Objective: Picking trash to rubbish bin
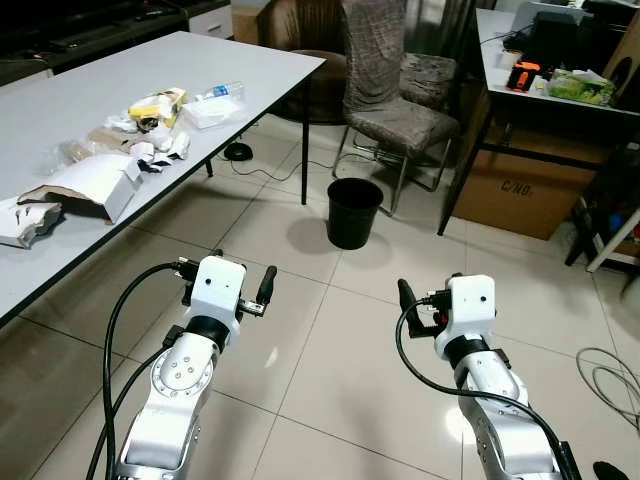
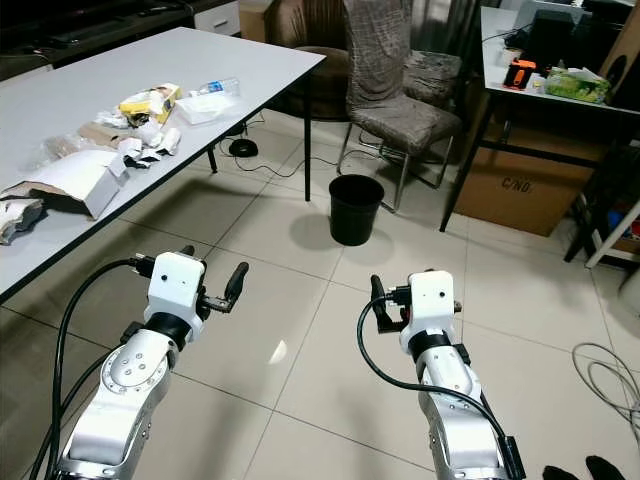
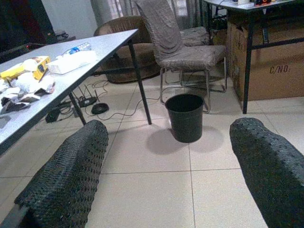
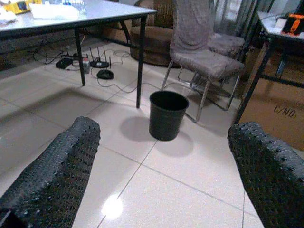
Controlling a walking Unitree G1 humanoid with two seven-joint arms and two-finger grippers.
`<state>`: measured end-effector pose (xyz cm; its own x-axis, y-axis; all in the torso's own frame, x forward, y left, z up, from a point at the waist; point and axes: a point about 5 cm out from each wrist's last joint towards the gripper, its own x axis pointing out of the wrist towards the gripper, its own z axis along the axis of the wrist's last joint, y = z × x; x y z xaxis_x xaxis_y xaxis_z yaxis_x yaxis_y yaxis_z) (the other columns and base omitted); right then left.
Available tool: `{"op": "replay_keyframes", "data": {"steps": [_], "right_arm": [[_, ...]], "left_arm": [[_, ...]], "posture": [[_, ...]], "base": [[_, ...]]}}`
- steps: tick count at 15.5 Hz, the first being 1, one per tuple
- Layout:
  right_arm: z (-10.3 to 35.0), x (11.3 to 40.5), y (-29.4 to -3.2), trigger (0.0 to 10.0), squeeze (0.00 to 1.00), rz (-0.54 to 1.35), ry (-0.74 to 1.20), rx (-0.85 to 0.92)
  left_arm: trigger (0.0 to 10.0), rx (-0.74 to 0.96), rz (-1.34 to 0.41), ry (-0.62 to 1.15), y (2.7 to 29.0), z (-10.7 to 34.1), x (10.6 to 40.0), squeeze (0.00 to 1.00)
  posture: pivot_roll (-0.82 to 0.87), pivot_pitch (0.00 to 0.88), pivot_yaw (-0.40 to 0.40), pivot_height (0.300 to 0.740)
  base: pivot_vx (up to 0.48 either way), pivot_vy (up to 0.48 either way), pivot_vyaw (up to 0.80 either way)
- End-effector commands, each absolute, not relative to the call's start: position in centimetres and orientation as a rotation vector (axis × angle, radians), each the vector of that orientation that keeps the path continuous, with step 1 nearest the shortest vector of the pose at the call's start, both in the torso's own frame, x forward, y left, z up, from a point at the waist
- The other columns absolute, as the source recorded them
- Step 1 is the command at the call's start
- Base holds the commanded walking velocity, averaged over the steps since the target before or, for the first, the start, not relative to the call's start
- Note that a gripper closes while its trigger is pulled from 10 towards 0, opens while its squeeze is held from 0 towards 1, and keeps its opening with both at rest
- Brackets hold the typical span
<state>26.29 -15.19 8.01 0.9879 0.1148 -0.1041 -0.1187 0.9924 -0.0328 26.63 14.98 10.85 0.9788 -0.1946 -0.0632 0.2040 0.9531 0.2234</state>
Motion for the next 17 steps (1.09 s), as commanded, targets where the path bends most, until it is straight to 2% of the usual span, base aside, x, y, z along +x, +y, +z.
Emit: {"op": "replay_keyframes", "data": {"steps": [1, 8, 17], "right_arm": [[8.7, 26.4, -15.3, 10.0, 0.00, 0.119, 0.085, -0.042], [9.3, 26.6, -15.3, 10.0, 0.00, 0.118, 0.063, -0.043], [12.3, 27.4, -15.0, 10.0, 0.00, 0.170, -0.028, -0.061]], "left_arm": [[10.0, 0.228, -0.202, 0.005, 14.8, 11.9, 27.0, 0.00], [10.0, 0.225, -0.210, -0.017, 14.7, 12.7, 27.3, 0.00], [10.0, 0.218, -0.183, -0.077, 14.9, 14.5, 28.0, 0.00]], "posture": [[-0.11, 0.000, -0.020, 0.740], [-0.12, 0.000, -0.009, 0.740], [-0.11, 0.000, -0.020, 0.740]], "base": [[0.244, 0.000, 0.00], [0.309, 0.000, 0.42], [0.329, 0.000, 0.00]]}}
